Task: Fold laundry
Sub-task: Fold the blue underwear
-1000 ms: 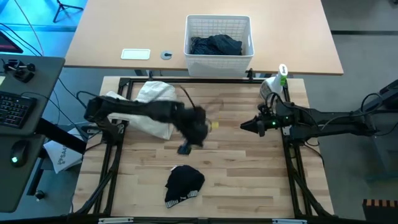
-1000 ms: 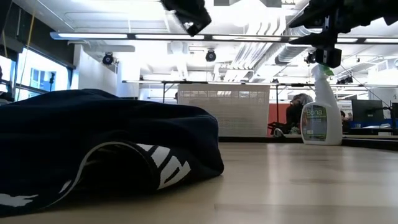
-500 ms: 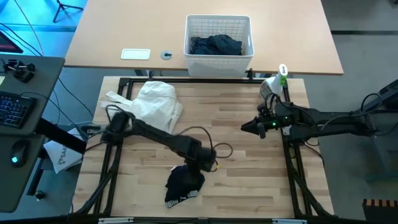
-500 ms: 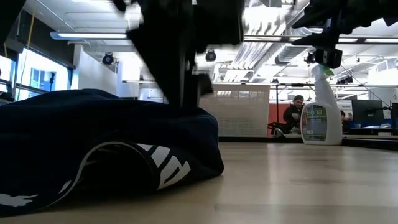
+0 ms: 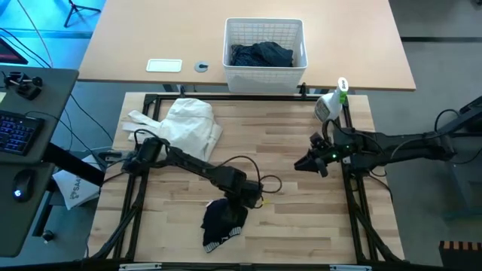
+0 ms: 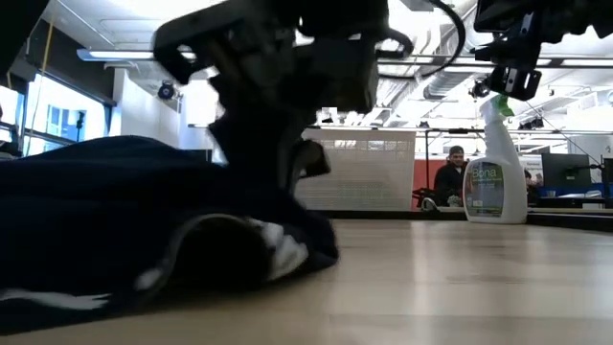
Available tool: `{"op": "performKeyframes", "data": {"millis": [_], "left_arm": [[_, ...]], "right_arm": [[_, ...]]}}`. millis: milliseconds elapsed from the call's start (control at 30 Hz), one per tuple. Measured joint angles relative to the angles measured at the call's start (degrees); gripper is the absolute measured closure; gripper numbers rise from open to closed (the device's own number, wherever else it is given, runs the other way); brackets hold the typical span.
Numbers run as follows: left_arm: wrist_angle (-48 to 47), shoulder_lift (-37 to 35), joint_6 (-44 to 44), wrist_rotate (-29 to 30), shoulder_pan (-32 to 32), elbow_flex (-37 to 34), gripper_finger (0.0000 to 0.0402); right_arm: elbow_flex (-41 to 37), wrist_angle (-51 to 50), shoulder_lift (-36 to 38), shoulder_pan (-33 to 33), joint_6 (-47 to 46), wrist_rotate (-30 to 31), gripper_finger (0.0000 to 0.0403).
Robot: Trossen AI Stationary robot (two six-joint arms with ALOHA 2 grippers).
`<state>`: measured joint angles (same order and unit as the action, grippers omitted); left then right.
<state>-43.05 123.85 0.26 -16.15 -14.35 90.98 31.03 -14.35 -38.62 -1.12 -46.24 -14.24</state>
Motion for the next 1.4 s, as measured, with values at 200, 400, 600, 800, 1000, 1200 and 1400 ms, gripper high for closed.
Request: {"op": "performKeyframes", "data": {"millis": [200,400,600,800,1000,1200,1400], "left_arm": [[-1.83,-2.76,-3.74,2.56,3.9,4.98,0.0399],[-2.05,-12.05,-6.35,14.88,6.15,13.26,0.0401],[-2.08,-20.67,-7.69,27.1,6.18,8.67,0.0399],[-2.07,-21.69,-8.29,22.65,6.1,-8.62,0.0361],[-7.32,-22.5,-13.78,13.28,6.77,-21.95,0.0291],[-11.79,-28.08,-19.3,18.34,6.82,-23.13,0.0267],[-2.8,-34.21,-22.35,31.59,7.05,-23.02,0.0272]], "right_arm": [[0.02,-0.02,0.17,-3.2,0.22,1.32,0.0269],[0.04,-0.05,1.26,-3.46,0.99,5.12,0.0269],[0.07,-0.07,2.11,-3.39,1.77,8.02,0.0269],[0.07,0.0,1.94,-3.39,1.47,9.63,0.0269],[0.07,0.04,1.83,-3.41,1.31,9.69,0.0269],[0.07,-0.81,-0.59,-1.44,1.45,14.59,0.0269],[0.66,-2.23,-8.97,3.87,-2.66,12.52,0.0269]]}}
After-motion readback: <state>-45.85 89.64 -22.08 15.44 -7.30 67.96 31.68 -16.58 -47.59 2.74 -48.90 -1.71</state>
